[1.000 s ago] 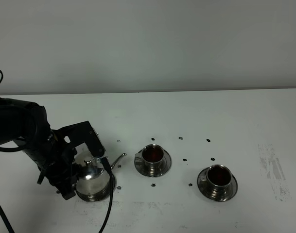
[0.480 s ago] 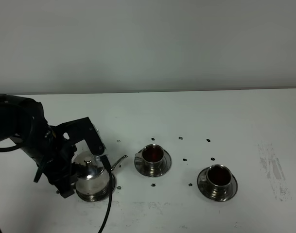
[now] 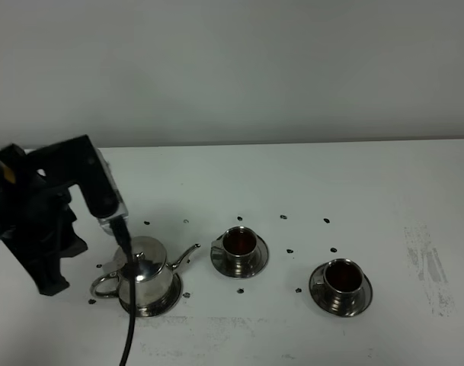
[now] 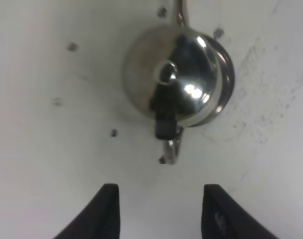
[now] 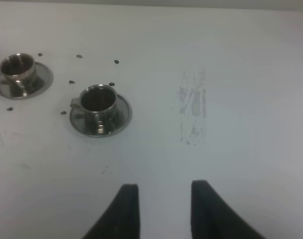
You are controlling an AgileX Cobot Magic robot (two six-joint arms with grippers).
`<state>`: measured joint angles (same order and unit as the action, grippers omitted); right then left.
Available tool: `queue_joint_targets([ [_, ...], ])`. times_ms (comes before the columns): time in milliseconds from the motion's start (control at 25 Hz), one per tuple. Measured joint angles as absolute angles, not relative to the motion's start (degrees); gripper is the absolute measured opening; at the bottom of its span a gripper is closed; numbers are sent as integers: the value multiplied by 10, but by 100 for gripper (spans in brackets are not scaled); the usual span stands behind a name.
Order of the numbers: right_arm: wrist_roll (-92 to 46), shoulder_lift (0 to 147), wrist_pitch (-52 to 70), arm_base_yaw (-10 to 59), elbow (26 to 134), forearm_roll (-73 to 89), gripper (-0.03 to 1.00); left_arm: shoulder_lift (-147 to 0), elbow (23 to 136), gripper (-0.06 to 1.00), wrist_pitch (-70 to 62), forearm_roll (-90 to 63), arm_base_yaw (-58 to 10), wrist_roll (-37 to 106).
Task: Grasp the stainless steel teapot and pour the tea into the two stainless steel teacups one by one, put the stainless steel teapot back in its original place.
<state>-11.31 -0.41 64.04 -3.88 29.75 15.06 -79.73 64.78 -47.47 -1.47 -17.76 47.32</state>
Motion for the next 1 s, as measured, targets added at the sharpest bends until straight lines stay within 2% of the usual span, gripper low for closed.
queue_joint_targets([
  [280,-113,-4,640,-39,297,151,24,-668,648,39,-479,-17,-178,474],
  [560,-113,-4,640,-39,297,151,24,-600,648,39,-485,-9,-178,473],
  [760,-113,-4,640,-39,297,151,24,-548,648,39,-540,7,-171,201],
  [840,-113,-4,640,-39,297,151,24,-513,646,39,-598,6,-135,138],
  [1000,-113,-4,640,-39,297,151,24,-434,640,39,-684,-29,-40,116],
])
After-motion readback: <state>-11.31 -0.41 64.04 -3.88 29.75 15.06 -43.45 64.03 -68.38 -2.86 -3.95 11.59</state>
